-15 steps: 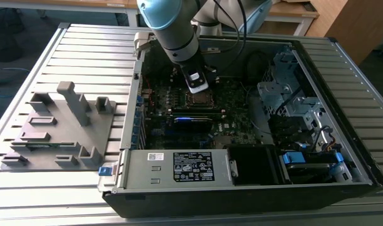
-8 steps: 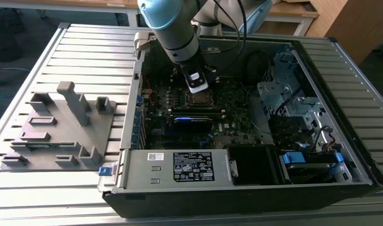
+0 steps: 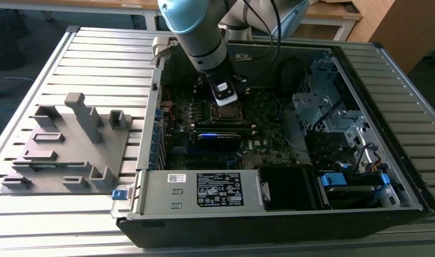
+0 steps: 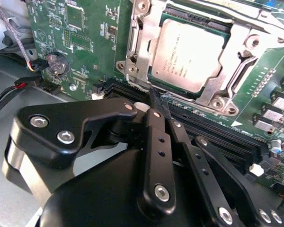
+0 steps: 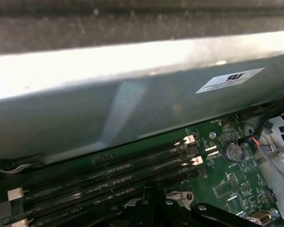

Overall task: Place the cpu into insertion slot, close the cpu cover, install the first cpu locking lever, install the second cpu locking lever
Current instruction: 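Install the first cpu locking lever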

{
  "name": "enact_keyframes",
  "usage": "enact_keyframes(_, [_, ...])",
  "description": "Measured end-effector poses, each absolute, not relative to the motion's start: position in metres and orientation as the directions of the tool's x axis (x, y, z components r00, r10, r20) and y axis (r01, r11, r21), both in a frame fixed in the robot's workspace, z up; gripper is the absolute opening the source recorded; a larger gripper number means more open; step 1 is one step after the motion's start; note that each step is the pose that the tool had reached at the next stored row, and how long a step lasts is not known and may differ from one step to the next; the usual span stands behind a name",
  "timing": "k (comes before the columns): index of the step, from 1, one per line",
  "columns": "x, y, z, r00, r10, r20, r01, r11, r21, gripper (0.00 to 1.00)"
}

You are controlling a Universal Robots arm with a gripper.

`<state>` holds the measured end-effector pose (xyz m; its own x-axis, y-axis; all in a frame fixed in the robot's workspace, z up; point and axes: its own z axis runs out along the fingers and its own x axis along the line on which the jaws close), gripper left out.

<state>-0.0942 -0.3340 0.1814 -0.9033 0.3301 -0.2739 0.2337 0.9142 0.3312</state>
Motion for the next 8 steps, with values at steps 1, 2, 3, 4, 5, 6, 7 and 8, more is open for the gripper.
enact_keyframes(1, [-0.0939, -0.3339, 0.1813, -0.903, 0.331, -0.274, 0.234, 0.914, 0.331, 0.1])
enact_keyframes(2, [-0.0936, -0.3339, 0.1812, -0.903, 0.331, -0.274, 0.234, 0.914, 0.331, 0.1])
enact_keyframes(3, [-0.0933, -0.3338, 0.1811, -0.903, 0.331, -0.274, 0.235, 0.914, 0.331, 0.1])
enact_keyframes(4, [-0.093, -0.3338, 0.1811, -0.903, 0.331, -0.274, 0.235, 0.914, 0.331, 0.1])
enact_keyframes(5, [-0.0927, -0.3337, 0.181, -0.903, 0.332, -0.274, 0.235, 0.914, 0.331, 0.1])
enact_keyframes(6, [-0.0923, -0.3335, 0.1807, -0.902, 0.332, -0.274, 0.235, 0.914, 0.332, 0.1])
enact_keyframes(7, [-0.092, -0.3335, 0.1806, -0.902, 0.332, -0.274, 0.236, 0.913, 0.332, 0.1])
enact_keyframes(8, [-0.0919, -0.3335, 0.1806, -0.902, 0.333, -0.274, 0.236, 0.913, 0.332, 0.1])
